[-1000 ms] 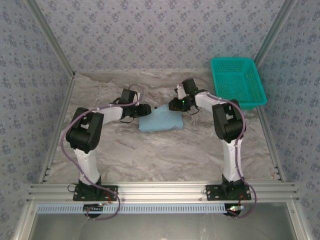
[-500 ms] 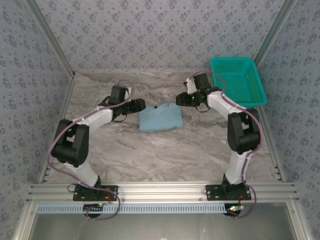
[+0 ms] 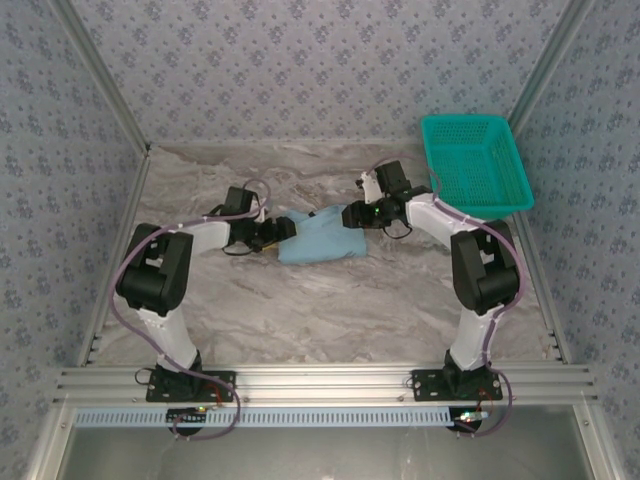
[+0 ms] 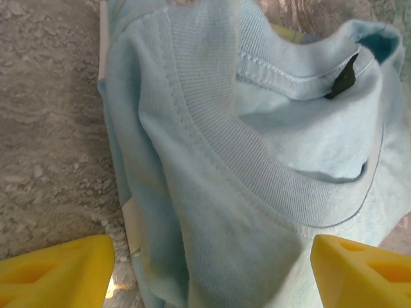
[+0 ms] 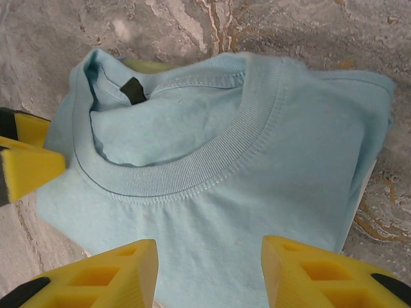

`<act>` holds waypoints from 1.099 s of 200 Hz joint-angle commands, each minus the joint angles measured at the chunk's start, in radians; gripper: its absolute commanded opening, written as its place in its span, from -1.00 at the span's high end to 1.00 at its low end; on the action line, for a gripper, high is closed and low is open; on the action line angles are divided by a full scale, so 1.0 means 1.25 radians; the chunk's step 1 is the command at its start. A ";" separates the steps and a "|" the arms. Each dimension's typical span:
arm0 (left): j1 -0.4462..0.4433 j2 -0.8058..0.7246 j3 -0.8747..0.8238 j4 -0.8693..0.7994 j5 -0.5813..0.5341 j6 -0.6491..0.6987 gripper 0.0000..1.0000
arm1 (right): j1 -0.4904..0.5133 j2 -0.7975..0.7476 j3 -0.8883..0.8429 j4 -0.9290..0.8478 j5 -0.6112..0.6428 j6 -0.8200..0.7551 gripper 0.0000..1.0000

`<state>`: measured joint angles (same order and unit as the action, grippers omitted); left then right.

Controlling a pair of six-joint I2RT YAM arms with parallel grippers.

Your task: Fold the inside-out t-shirt

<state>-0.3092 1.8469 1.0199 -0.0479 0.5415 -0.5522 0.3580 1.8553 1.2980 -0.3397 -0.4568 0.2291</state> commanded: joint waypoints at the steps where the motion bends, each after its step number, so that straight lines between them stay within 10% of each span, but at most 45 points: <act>1: -0.011 0.046 -0.009 0.037 0.043 -0.009 -0.57 | 0.001 0.005 -0.003 0.005 0.005 0.014 0.04; 69: -0.053 0.077 0.012 0.103 0.029 -0.029 -0.13 | 0.001 0.007 0.000 -0.002 0.005 0.016 0.05; 145: -0.016 0.073 0.104 0.040 0.019 0.043 1.00 | -0.010 -0.010 -0.009 -0.024 0.019 0.005 0.05; 220: 0.189 0.084 0.374 -0.427 -0.124 0.401 1.00 | -0.044 -0.109 -0.049 -0.042 0.012 -0.001 0.05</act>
<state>-0.1627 1.9522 1.3884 -0.3687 0.4831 -0.2436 0.2981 1.7851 1.2564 -0.3714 -0.4335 0.2382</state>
